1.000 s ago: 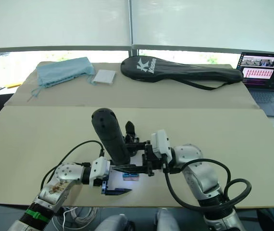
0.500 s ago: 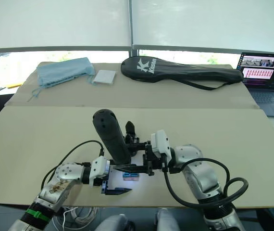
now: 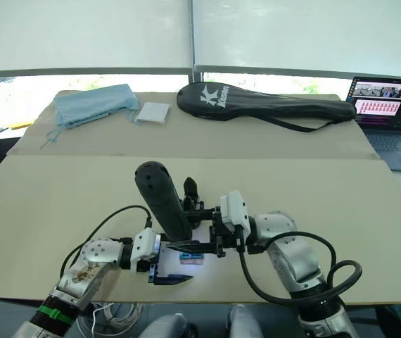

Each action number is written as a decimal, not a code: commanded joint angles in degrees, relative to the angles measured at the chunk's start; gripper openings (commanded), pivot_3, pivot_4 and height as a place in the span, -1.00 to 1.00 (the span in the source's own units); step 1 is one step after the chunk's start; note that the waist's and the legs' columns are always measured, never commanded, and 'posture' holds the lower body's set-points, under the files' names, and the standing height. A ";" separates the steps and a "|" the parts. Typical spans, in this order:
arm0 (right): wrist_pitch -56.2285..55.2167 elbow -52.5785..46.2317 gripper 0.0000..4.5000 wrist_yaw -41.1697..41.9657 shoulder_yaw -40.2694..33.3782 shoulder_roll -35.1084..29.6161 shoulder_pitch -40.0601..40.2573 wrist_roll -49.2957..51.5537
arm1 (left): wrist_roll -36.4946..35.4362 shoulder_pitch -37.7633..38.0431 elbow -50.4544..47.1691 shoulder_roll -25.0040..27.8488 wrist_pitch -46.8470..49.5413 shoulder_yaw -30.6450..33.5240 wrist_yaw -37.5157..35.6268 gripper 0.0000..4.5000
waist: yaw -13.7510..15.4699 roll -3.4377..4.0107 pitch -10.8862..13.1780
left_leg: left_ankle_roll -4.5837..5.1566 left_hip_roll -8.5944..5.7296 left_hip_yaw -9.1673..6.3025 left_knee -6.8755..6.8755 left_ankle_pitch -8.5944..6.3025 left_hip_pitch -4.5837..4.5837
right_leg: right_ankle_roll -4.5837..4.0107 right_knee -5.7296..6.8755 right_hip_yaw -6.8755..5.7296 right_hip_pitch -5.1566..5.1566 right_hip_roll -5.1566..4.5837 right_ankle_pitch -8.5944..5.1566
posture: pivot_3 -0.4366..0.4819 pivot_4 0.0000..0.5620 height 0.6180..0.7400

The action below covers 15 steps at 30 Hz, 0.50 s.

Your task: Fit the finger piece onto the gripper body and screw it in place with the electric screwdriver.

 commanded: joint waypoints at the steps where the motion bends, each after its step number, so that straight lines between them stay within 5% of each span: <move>1: -1.83 -1.65 -0.15 0.13 -0.89 0.21 -0.38 1.15 | 1.05 0.86 1.99 -0.08 1.77 -1.44 0.31 0.98 | 0.00 0.00 0.00 | 0.00 0.00 0.00 0.00 0.00 0.00 | 0.00 0.00 0.00 0.00 0.00 0.00 | -0.05 -0.47 1.00; 15: -1.62 -1.70 -0.15 -0.08 -0.74 0.54 -0.66 1.21 | 0.94 0.86 1.28 -0.25 2.52 -1.50 0.66 0.98 | 0.00 0.00 0.00 | 0.00 0.00 0.00 0.00 0.00 0.00 | 0.00 0.00 0.01 0.00 0.00 0.00 | -0.05 -0.47 1.00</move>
